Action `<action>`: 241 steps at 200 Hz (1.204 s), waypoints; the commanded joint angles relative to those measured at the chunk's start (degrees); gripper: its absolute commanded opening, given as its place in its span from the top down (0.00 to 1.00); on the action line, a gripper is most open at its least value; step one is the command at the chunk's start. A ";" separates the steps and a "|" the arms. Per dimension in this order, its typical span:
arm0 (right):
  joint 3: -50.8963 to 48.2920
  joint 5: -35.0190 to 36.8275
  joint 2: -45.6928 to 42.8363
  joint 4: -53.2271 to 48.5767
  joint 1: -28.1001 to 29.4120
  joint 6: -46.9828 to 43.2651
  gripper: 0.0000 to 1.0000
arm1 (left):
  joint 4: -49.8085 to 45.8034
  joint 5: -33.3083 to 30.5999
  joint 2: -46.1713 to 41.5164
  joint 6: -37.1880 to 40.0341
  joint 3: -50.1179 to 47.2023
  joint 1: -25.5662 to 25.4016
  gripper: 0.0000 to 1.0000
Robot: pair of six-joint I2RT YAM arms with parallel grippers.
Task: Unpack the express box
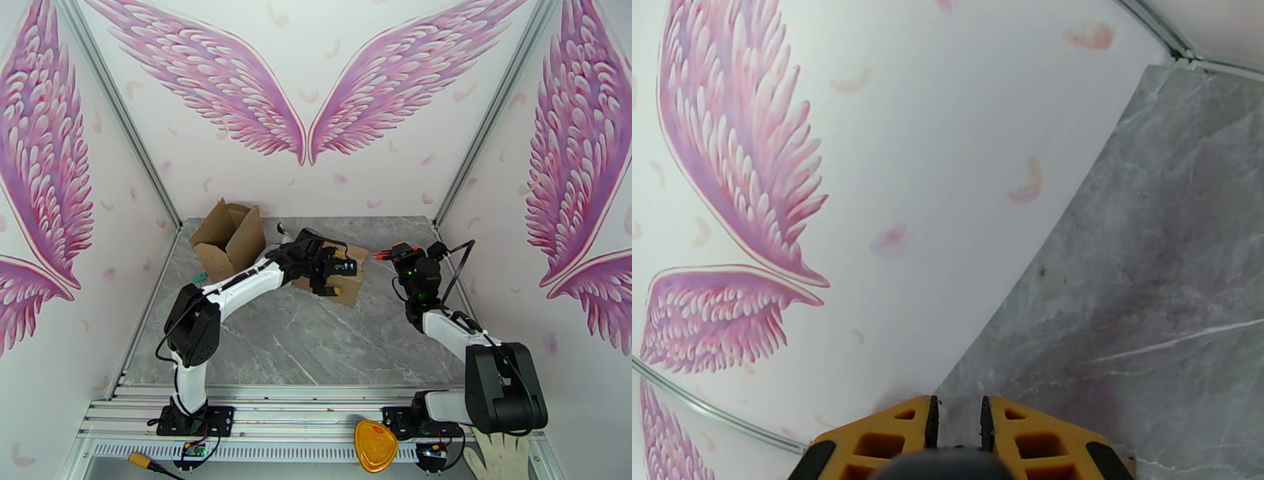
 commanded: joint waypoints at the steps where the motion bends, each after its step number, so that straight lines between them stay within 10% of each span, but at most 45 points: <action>1: 1.93 0.95 0.42 0.46 -0.63 -0.25 1.00 | -1.32 0.12 1.05 -0.07 1.26 0.28 0.06; 241: 5.86 -23.20 4.88 -12.97 -2.59 4.64 1.00 | 9.53 -2.87 2.34 -0.96 0.26 1.14 0.05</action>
